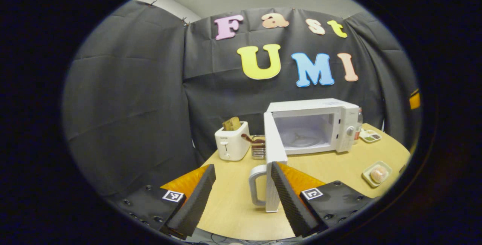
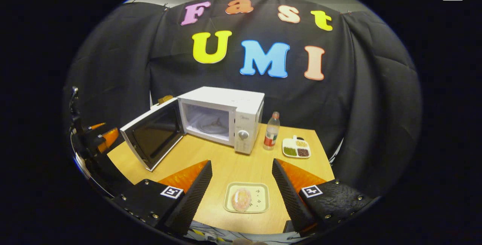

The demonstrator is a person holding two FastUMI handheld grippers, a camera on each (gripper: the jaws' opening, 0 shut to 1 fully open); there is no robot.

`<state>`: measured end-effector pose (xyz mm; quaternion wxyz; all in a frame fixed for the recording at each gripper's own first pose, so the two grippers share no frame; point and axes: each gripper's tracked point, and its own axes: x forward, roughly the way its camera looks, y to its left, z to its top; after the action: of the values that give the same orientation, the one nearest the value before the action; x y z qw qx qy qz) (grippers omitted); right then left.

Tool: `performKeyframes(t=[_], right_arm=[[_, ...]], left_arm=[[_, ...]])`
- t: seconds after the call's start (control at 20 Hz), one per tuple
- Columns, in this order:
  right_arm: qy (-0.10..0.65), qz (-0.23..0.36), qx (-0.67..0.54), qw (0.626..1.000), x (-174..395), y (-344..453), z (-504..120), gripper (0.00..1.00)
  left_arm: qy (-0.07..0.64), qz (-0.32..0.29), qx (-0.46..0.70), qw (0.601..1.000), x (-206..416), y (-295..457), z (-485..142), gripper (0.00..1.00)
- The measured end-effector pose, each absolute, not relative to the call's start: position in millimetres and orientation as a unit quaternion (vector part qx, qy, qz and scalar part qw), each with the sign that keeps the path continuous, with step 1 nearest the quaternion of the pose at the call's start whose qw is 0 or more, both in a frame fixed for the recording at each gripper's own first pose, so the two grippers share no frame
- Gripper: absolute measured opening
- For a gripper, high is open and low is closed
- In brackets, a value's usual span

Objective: Open the microwave oven with the left hand, put the food in, and close the microwave oven.

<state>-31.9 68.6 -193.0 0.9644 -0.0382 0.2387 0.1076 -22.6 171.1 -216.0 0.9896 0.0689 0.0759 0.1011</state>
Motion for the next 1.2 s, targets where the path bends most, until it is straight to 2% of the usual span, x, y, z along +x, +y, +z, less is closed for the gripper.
performKeyframes(t=[0.35, 0.65, 0.85, 1.1, 1.2], right_arm=[[0.326, 0.102, -0.032, 0.939, -37.9, 58.7, -310.0, 0.98], [0.365, 0.113, -0.044, 0.923, -13.7, 67.1, -388.4, 0.98], [0.402, 0.131, -0.022, 0.906, 1.8, 69.4, -435.2, 0.98], [0.408, 0.161, -0.036, 0.898, 10.6, 75.4, -451.8, 0.98], [0.414, 0.172, -0.037, 0.893, 13.1, 75.9, -458.3, 0.98]], left_arm=[[0.01, 0.044, 0.062, 0.997, -15.5, 98.1, -120.0, 0.99], [-0.005, 0.021, 0.059, 0.998, -5.9, 53.5, -80.4, 1.0], [-0.006, 0.034, 0.056, 0.998, 4.9, 37.5, -56.6, 1.0], [-0.007, 0.053, 0.077, 0.996, 6.7, 18.0, -43.3, 0.98], [-0.006, 0.056, 0.086, 0.995, 6.4, 10.3, -43.0, 1.0]])
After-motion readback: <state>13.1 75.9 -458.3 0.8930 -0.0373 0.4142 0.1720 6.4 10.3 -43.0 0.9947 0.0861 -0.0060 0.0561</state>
